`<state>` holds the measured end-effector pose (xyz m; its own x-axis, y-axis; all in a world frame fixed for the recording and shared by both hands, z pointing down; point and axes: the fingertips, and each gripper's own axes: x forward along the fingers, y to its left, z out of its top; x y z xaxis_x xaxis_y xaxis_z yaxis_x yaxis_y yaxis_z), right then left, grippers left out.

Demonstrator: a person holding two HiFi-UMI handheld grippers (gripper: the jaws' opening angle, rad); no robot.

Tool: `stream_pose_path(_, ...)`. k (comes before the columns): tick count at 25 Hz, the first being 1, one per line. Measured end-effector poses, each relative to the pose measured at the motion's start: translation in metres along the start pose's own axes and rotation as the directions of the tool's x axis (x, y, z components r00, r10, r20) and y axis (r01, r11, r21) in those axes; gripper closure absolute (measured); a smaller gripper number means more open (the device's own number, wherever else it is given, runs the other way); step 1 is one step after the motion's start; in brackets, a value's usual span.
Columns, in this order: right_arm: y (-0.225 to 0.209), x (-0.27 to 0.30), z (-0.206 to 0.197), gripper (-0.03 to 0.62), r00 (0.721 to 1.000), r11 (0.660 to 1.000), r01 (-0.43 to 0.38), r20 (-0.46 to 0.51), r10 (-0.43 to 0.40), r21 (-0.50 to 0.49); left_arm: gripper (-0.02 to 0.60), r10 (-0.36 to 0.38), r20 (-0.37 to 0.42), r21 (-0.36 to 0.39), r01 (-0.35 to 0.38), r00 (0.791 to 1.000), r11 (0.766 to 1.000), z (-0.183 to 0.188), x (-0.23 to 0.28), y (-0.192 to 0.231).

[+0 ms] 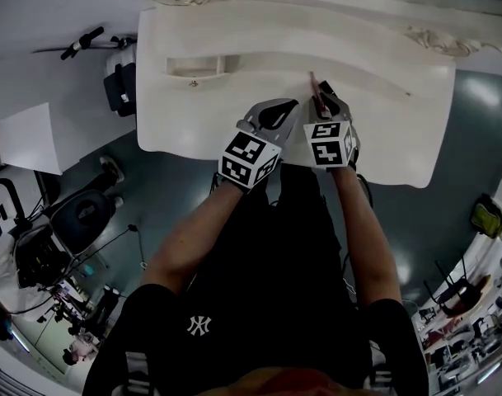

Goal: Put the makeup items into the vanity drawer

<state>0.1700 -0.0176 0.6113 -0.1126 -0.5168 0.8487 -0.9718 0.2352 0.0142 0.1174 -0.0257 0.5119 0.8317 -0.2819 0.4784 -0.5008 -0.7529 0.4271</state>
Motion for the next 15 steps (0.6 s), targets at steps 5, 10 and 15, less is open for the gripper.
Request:
stream_pose_path(5, -0.002, 0.012, -0.004, 0.502, 0.999, 0.999, 0.012, -0.052, -0.014, -0.037, 0.581, 0.011, -0.001, -0.018, -0.011, 1.0, 1.0, -0.001, 0.004, 0.008)
stream_pose_path(10, -0.002, 0.016, -0.004, 0.503, 0.997, 0.999, 0.018, -0.08, -0.022, -0.046, 0.581, 0.018, -0.001, -0.03, -0.018, 1.0, 0.999, -0.002, 0.003, 0.011)
stream_pose_path(15, -0.004, 0.021, -0.005, 0.488, 0.991, 0.998, 0.023, -0.129, -0.03, -0.055, 0.581, 0.023, 0.001, -0.041, -0.023, 1.0, 0.999, -0.004, 0.002, 0.013)
